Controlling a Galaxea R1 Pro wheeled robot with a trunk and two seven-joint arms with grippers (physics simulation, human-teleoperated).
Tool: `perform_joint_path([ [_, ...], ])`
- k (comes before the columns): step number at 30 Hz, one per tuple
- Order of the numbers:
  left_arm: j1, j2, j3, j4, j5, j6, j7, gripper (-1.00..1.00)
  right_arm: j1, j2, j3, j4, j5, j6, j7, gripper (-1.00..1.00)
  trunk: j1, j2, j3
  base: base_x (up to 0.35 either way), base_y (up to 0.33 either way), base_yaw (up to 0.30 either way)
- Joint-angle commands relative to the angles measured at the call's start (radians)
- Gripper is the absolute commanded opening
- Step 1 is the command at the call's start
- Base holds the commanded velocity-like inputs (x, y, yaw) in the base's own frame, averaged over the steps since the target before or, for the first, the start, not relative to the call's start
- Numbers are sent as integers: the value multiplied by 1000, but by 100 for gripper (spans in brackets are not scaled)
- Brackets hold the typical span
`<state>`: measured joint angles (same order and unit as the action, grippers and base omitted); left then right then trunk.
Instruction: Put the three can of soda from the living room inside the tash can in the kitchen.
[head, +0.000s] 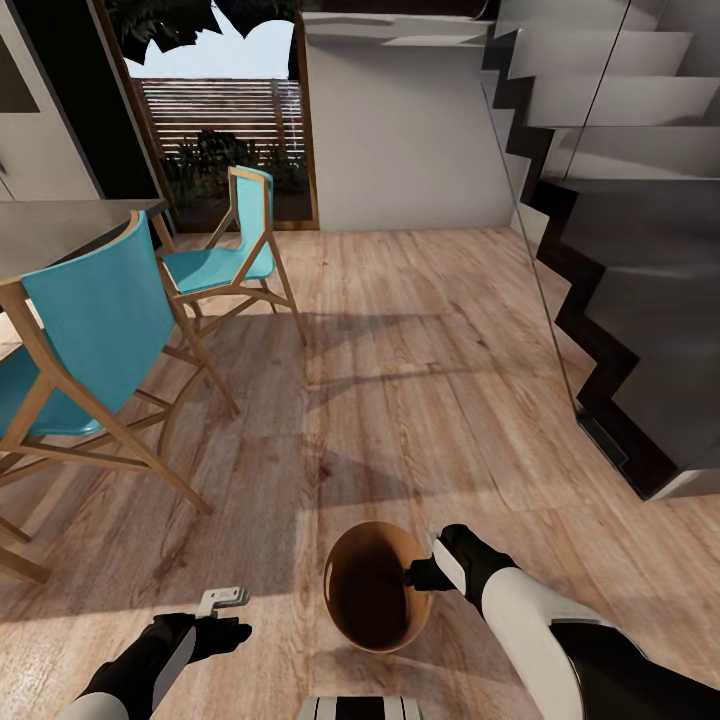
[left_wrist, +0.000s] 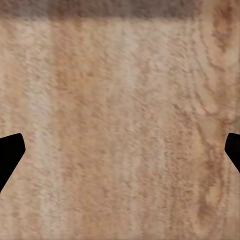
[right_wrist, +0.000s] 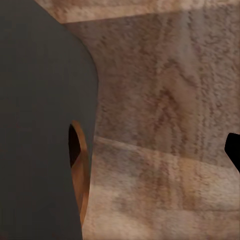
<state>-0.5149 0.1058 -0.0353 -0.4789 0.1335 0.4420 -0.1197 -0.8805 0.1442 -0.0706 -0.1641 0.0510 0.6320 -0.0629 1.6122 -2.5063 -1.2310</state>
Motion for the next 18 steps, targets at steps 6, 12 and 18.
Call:
perform_joint_path([
  [6, 0, 0, 0, 0, 0, 0, 0, 100, 1, 3, 0, 0, 1, 0, 0, -100, 0, 0, 0, 0, 0, 0],
  [12, 0, 0, 0, 0, 0, 0, -1, 100, 9, 5, 1, -1, 1, -1, 1, -100, 0, 0, 0, 0, 0, 0],
  [18, 0, 0, 0, 0, 0, 0, -1, 100, 9, 5, 1, -2, 1, 0, 2, -100, 0, 0, 0, 0, 0, 0],
])
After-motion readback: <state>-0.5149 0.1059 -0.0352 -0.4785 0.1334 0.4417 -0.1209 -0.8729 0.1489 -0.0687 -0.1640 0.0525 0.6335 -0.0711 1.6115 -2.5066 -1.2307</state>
